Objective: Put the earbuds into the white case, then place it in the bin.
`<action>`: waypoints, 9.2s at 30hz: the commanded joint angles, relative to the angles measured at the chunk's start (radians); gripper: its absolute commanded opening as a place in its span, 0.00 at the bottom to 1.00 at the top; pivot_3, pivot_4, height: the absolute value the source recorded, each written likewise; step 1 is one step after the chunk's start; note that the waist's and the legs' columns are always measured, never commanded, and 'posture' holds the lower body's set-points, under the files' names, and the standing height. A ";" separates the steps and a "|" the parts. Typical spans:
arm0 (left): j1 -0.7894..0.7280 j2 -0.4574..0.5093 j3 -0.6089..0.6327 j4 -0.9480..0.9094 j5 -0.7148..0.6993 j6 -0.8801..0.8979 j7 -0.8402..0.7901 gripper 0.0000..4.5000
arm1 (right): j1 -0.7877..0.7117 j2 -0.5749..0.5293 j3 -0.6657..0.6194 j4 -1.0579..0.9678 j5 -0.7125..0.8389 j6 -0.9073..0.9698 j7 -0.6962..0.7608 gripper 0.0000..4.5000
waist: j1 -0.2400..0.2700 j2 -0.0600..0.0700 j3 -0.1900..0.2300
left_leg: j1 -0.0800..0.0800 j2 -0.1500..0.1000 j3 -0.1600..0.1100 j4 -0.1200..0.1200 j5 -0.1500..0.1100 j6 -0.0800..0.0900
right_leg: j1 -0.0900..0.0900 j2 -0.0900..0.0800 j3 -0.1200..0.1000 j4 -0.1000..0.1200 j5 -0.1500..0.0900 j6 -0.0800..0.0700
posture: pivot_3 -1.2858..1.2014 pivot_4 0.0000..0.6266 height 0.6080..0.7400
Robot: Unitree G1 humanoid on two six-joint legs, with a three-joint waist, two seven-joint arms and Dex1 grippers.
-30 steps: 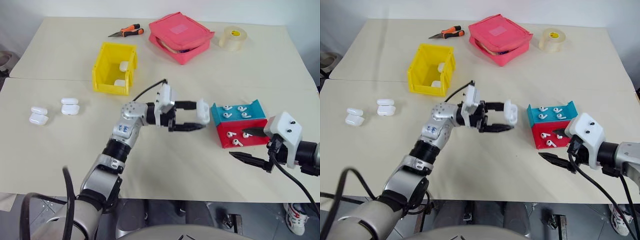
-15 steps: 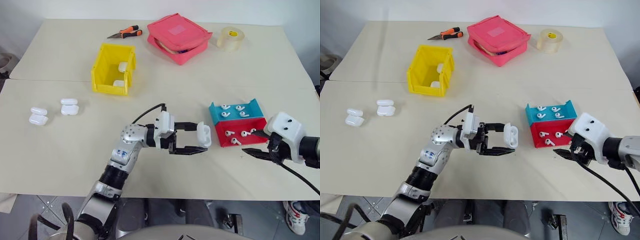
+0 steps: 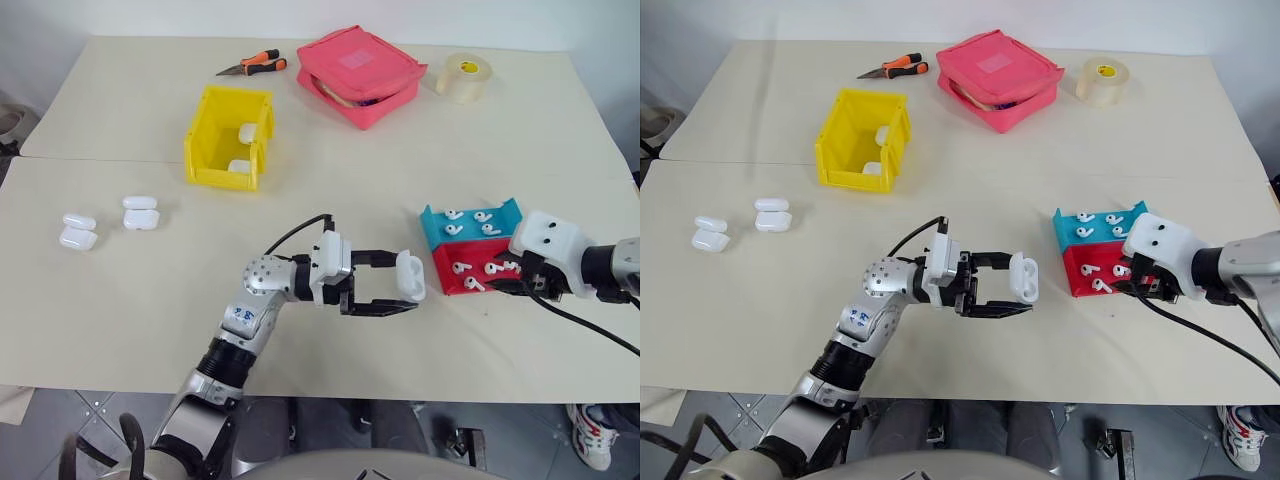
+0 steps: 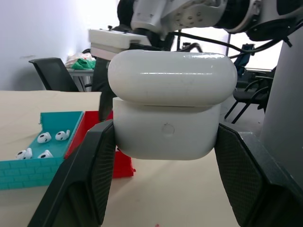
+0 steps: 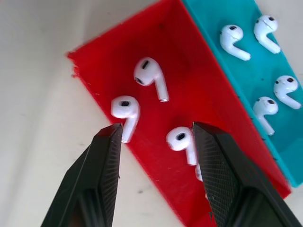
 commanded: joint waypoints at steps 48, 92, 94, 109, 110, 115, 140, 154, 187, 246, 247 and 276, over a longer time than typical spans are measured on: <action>0.069 0.024 -0.034 -0.158 -0.018 0.048 0.063 0.61 | -0.253 0.118 0.167 0.327 -0.246 -0.236 0.180 0.11 | -0.002 0.001 0.000 | 0.001 0.000 0.001 0.001 0.000 0.000 | 0.000 -0.003 -0.001 0.001 0.000 0.000 | 0.52 0.24 1.00; -0.136 -0.024 0.103 0.208 -0.141 -0.083 -0.300 0.61 | 0.213 0.671 -0.429 -0.556 0.921 0.299 -0.446 0.11 | 0.002 0.002 0.000 | -0.001 -0.002 -0.001 -0.002 -0.001 0.003 | 0.000 -0.004 -0.003 0.000 0.001 0.001 | 0.52 0.24 1.00; -0.136 -0.026 0.105 0.204 -0.143 -0.080 -0.302 0.61 | 0.224 0.665 -0.406 -0.549 0.910 0.273 -0.445 0.11 | 0.001 0.002 0.000 | -0.002 -0.002 -0.001 -0.002 -0.001 0.004 | 0.000 -0.004 -0.002 0.000 0.001 0.001 | 0.52 0.24 1.00; -0.121 -0.030 0.100 0.135 -0.166 -0.058 -0.334 0.61 | 0.238 0.646 -0.243 -0.450 0.731 0.065 -0.349 0.11 | 0.002 0.002 0.000 | -0.002 -0.002 -0.001 -0.002 -0.001 0.004 | 0.000 -0.001 -0.002 0.000 0.001 0.001 | 0.52 0.24 1.00; -0.121 -0.030 0.101 0.134 -0.166 -0.058 -0.335 0.61 | 0.248 0.637 -0.236 -0.447 0.717 0.057 -0.340 0.11 | 0.002 0.002 0.000 | -0.002 -0.002 -0.001 -0.002 -0.001 0.004 | 0.000 -0.001 -0.002 0.000 0.001 0.001 | 0.52 0.24 1.00; -0.126 -0.029 0.110 0.141 -0.165 -0.067 -0.340 0.61 | 0.291 0.583 -0.215 -0.431 0.667 0.024 -0.293 0.11 | 0.002 0.002 0.000 | -0.002 -0.003 0.000 -0.002 -0.002 0.004 | 0.000 -0.001 -0.002 -0.001 0.001 0.001 | 0.52 0.24 1.00; -0.144 -0.030 0.133 0.219 -0.126 -0.136 -0.305 0.61 | 0.199 0.475 -0.269 -0.418 0.718 0.053 -0.307 0.33 | 0.002 0.002 0.000 | -0.002 -0.001 -0.001 -0.002 -0.002 0.004 | 0.000 -0.002 -0.002 -0.002 0.001 0.001 | 0.52 0.24 1.00; -0.194 -0.043 0.156 0.340 -0.112 -0.192 -0.293 0.61 | 0.170 0.402 -0.334 -0.459 0.782 0.102 -0.324 0.33 | 0.003 0.001 0.000 | -0.002 -0.002 -0.001 -0.002 -0.002 0.004 | 0.000 -0.002 -0.003 -0.003 0.001 0.001 | 0.52 0.24 1.00; -0.096 -0.027 0.170 0.238 -0.078 -0.233 -0.126 0.61 | -0.176 0.175 -0.117 0.081 0.216 -0.008 -0.103 0.53 | 0.002 0.001 0.000 | -0.004 -0.002 0.000 -0.001 -0.002 0.004 | 0.000 -0.002 -0.003 -0.003 0.001 0.003 | 0.52 0.24 1.00; -0.022 0.004 0.192 0.144 -0.069 -0.244 0.004 0.61 | -0.771 0.331 0.284 0.848 -0.282 -0.238 0.209 0.80 | -0.011 0.004 0.001 | -0.008 -0.002 0.009 0.000 0.000 0.003 | -0.003 -0.001 -0.004 -0.004 0.004 0.003 | 0.52 0.24 1.00; -0.021 0.005 0.193 0.142 -0.069 -0.244 0.006 0.61 | -0.780 0.339 0.283 0.859 -0.288 -0.239 0.210 0.80 | -0.012 0.004 0.001 | -0.009 -0.002 0.009 0.000 0.000 0.003 | -0.004 -0.001 -0.005 -0.004 0.004 0.003 | 0.52 0.24 1.00; -0.019 0.011 0.188 0.124 -0.069 -0.233 0.017 0.61 | -0.770 0.400 0.276 0.779 -0.364 -0.117 0.293 0.68 | -0.026 0.007 0.002 | -0.011 -0.001 0.009 0.001 0.002 0.000 | -0.006 0.002 -0.004 -0.002 0.004 0.003 | 0.52 0.24 1.00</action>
